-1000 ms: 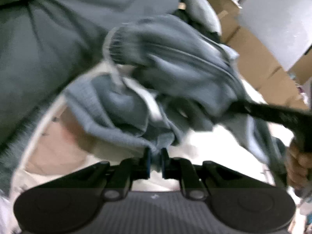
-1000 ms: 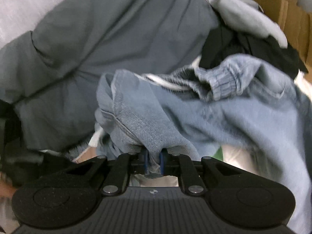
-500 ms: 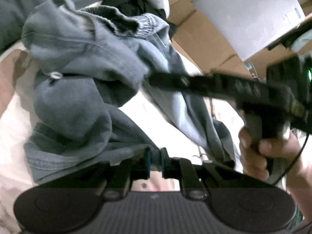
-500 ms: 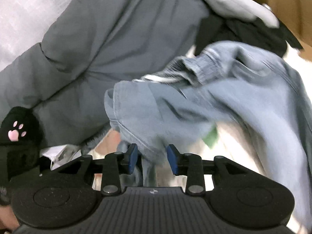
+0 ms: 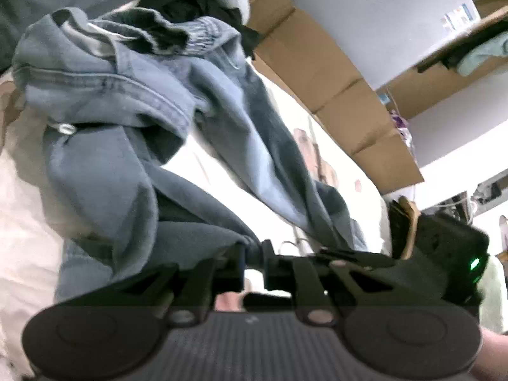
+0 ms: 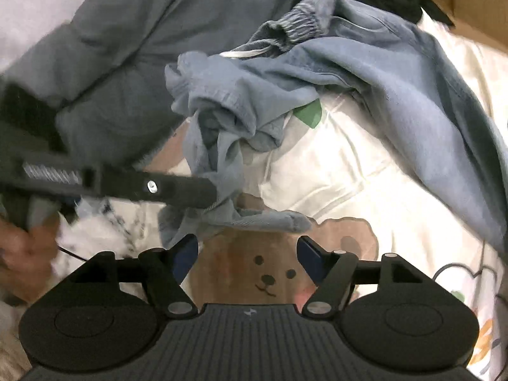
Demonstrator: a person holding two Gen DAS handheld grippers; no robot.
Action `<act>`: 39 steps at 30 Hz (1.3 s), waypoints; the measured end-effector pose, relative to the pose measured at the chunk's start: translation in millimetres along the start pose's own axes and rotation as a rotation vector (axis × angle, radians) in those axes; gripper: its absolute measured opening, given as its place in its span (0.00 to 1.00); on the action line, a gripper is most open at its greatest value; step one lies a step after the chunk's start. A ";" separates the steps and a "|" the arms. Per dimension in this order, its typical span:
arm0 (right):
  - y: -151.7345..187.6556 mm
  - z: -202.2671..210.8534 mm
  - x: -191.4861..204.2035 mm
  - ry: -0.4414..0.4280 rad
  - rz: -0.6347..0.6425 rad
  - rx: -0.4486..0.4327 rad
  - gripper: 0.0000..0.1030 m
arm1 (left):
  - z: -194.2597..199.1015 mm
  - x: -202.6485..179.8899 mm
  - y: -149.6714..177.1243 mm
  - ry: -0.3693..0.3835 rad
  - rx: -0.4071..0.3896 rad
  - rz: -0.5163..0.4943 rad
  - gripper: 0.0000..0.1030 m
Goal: Fold clothes
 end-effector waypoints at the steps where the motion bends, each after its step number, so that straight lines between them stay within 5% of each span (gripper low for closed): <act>1: 3.3 -0.7 1.5 0.019 0.037 0.001 0.73 | -1.6 -6.1 2.5 0.019 0.014 -0.015 0.01; 4: 7.3 5.8 3.0 0.099 0.129 -0.017 0.73 | -6.4 -36.7 15.1 0.084 0.062 -0.100 0.00; 13: 15.8 -2.8 -26.1 0.110 0.072 -0.036 0.77 | -14.7 -9.3 17.5 -0.094 0.084 -0.102 0.00; 17: 12.3 -21.6 -30.1 0.087 0.106 -0.041 0.77 | -5.3 13.8 13.7 -0.189 0.065 -0.072 0.13; 21: 6.9 -39.3 -30.6 0.059 0.150 -0.029 0.76 | 5.3 33.8 2.5 -0.284 0.029 -0.058 0.46; 23: 8.0 -49.0 -30.1 0.026 0.167 0.009 0.61 | 11.1 41.5 -10.8 -0.347 -0.013 -0.063 0.53; 25: 12.1 -59.9 -32.4 0.015 0.170 0.077 0.26 | 16.6 47.3 -24.5 -0.403 -0.055 -0.069 0.62; 27: 16.3 -68.6 -35.2 -0.010 0.155 0.136 0.07 | 20.6 49.9 -36.2 -0.444 -0.085 -0.111 0.76; 31: 19.1 -65.6 -33.3 -0.018 0.167 0.163 0.04 | 18.6 63.8 -53.6 -0.470 -0.109 -0.094 0.77; 39: 19.5 -63.6 -32.4 0.007 0.098 0.190 0.03 | 3.4 97.2 -72.2 -0.368 -0.143 0.101 0.81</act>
Point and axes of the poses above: each gripper's, at about its wrist camera, not at the fingertips, and z roughly against the way its jaws point, x to its left, y to its underside, the point moved 9 cm from there along -z, roughly the way its jaws point, and after that the axes turned 5 degrees about -y, right-handed, at the moved point
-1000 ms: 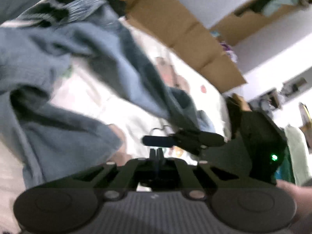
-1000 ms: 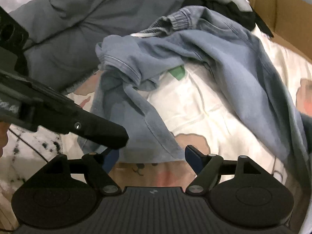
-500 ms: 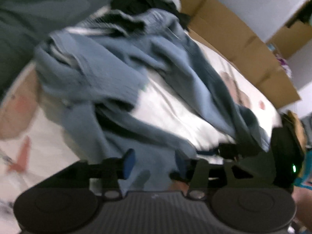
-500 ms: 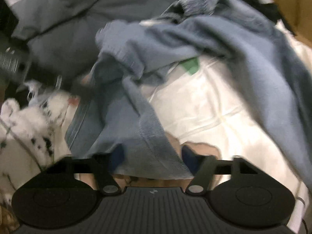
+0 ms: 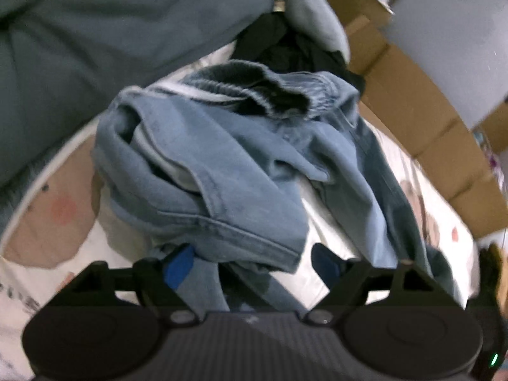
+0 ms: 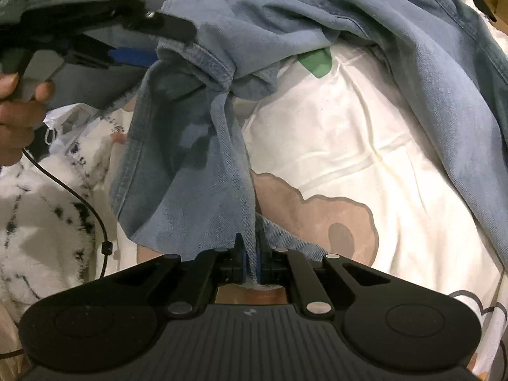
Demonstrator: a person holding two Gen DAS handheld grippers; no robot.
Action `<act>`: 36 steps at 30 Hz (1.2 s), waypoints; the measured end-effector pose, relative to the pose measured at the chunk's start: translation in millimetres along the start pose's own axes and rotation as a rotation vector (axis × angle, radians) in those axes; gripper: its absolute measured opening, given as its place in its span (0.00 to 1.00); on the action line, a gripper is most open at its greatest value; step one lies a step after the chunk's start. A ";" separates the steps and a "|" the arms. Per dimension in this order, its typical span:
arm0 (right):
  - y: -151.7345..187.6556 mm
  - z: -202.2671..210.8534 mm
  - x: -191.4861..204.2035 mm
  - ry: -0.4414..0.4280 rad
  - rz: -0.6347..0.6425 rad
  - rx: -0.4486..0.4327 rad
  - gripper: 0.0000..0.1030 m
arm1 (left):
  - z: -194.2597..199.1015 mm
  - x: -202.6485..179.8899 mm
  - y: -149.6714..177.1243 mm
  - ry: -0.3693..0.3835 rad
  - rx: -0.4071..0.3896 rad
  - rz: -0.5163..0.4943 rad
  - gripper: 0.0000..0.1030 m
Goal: Fold clothes
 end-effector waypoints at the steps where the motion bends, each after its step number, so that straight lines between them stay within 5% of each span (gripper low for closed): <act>1: 1.4 -1.6 -0.9 0.008 -0.011 0.001 0.03 | -1.9 1.4 -1.4 0.009 -0.005 0.017 0.81; 4: 5.0 1.8 -2.9 0.018 -0.065 -0.016 0.03 | -6.1 7.5 -4.5 0.053 -0.014 0.093 0.74; 6: 7.6 12.0 -6.0 0.033 -0.105 -0.036 0.03 | -8.0 14.4 -6.6 0.059 0.002 0.155 0.47; 8: 10.5 23.0 -9.6 0.061 -0.132 -0.051 0.02 | -7.6 20.0 -9.1 0.022 0.017 0.160 0.34; 22: 71.8 128.4 -67.6 0.318 -0.190 0.036 0.02 | 27.4 16.1 -41.1 -0.097 -0.048 0.081 0.23; 36: 117.8 243.2 -113.3 0.466 -0.272 0.159 0.02 | 40.7 30.5 -21.7 -0.161 0.010 0.089 0.15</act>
Point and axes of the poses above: each gripper's, at about its wrist camera, not at the fingertips, and z roughly against the way its jaws point, x to its left, y to its underside, the point moved 9 cm from there along -z, roughly the way its jaws point, and after that the axes turned 5 degrees about -y, right-handed, at the moved point
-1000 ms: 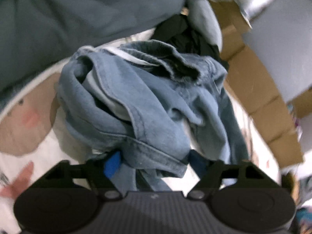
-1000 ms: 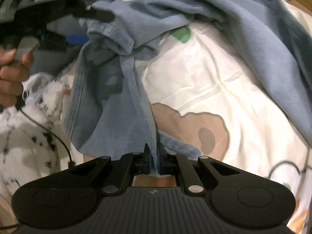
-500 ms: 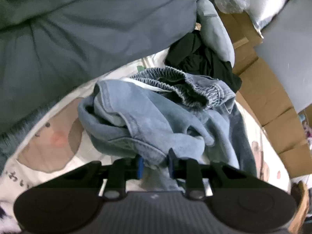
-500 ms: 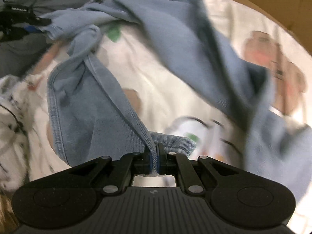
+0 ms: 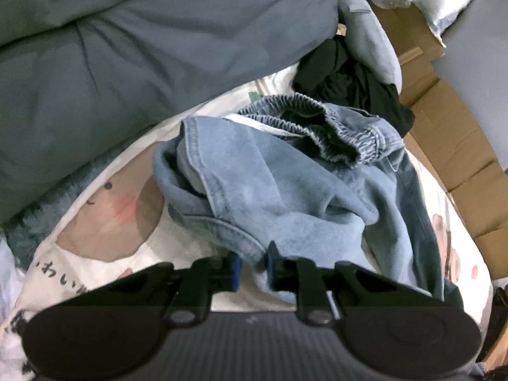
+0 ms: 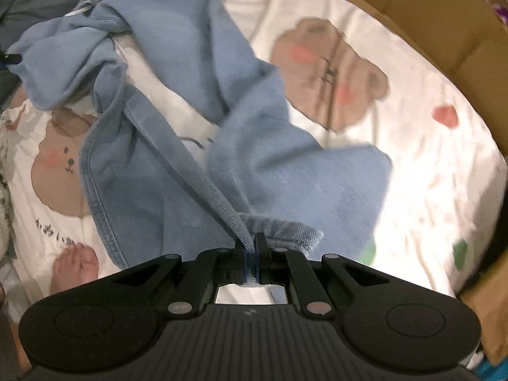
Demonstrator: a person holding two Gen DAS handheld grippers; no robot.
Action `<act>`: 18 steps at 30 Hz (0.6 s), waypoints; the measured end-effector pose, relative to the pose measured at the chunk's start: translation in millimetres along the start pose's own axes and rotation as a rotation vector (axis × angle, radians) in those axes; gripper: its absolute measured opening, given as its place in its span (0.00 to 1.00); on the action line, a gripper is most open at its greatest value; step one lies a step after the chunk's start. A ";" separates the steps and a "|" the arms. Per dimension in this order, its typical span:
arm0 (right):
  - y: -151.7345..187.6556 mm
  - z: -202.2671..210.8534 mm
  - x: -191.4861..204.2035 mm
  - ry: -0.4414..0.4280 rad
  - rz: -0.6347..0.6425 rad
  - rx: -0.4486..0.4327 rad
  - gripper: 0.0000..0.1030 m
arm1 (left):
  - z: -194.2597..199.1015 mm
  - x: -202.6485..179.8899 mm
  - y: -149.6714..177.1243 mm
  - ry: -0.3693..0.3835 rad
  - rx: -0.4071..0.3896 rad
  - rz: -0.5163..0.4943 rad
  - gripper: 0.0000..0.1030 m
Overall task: Fold clothes
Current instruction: 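Pull the jeans leg across the sheet with the right gripper, then open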
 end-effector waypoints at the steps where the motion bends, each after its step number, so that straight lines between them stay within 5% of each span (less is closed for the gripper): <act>1: 4.4 4.4 -4.9 0.010 0.000 0.008 0.02 | 2.6 0.5 1.8 -0.003 0.001 -0.007 0.14; 18: 37.2 98.5 -83.1 0.191 -0.015 0.068 0.03 | 37.1 -5.0 23.2 -0.065 0.112 -0.031 0.10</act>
Point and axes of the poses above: each gripper's, at about its wrist camera, not at the fingertips, and z roughly against the way its jaws point, x to its left, y to its underside, the point moved 9 cm from there along -z, roughly the way its jaws point, and after that the axes turned 5 degrees about -y, right-handed, at the moved point
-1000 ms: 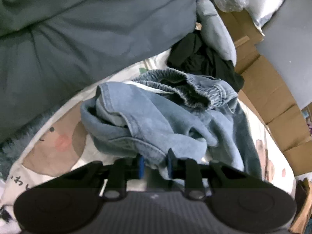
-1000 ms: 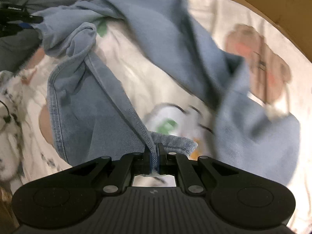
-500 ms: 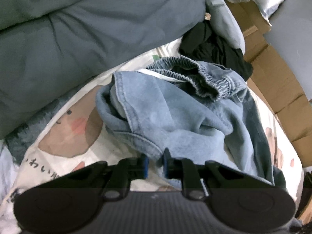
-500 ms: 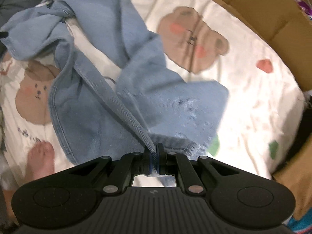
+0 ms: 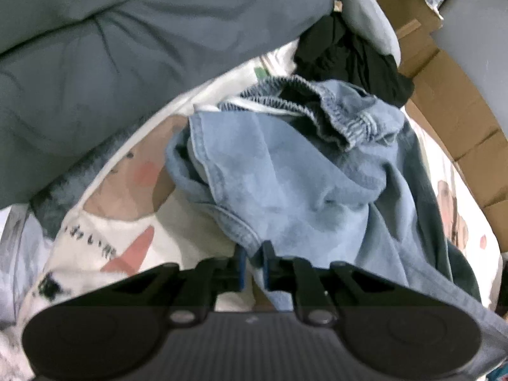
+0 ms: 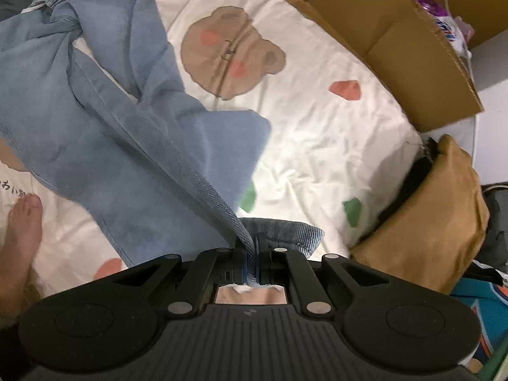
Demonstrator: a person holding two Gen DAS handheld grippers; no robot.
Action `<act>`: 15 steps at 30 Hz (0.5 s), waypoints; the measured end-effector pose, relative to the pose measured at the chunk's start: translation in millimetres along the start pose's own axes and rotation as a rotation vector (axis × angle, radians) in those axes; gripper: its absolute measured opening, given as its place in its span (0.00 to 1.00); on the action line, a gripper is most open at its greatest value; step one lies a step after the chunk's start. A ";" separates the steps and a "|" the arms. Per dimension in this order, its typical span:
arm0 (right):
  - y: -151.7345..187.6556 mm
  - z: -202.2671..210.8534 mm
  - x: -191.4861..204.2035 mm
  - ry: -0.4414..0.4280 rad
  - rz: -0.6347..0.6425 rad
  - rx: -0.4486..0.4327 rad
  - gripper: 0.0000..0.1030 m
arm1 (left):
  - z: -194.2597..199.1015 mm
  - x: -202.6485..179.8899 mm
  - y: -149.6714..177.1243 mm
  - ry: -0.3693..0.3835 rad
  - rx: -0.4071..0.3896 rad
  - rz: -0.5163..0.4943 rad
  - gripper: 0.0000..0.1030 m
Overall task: Fold clothes
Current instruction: 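Pull the jeans leg across the sheet with the right gripper, then open, then move the open left gripper over the jeans waistband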
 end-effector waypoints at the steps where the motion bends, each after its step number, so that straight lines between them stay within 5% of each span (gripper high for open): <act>1: 2.0 4.3 -4.2 -0.010 -0.017 -0.002 0.03 | 4.6 -1.9 3.7 0.012 0.013 0.000 0.09; 5: 0.2 29.2 -12.0 -0.093 -0.068 -0.069 0.07 | 32.3 -9.8 15.1 0.055 0.024 -0.015 0.22; 11: -8.7 85.4 -45.1 -0.065 -0.193 -0.216 0.12 | 89.6 -23.3 15.1 0.065 -0.002 -0.080 0.46; 15: -20.4 133.8 -59.3 -0.071 -0.236 -0.304 0.20 | 128.9 -40.0 3.6 0.092 -0.041 -0.138 0.53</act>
Point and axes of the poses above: each gripper's, at about its wrist camera, not at the fingertips, and z roughly against the way its jaws point, x to its left, y to its underside, the point moved 9 cm from there along -z, roughly the way its jaws point, and after that the axes turned 5 degrees about -y, right-handed, at the moved point
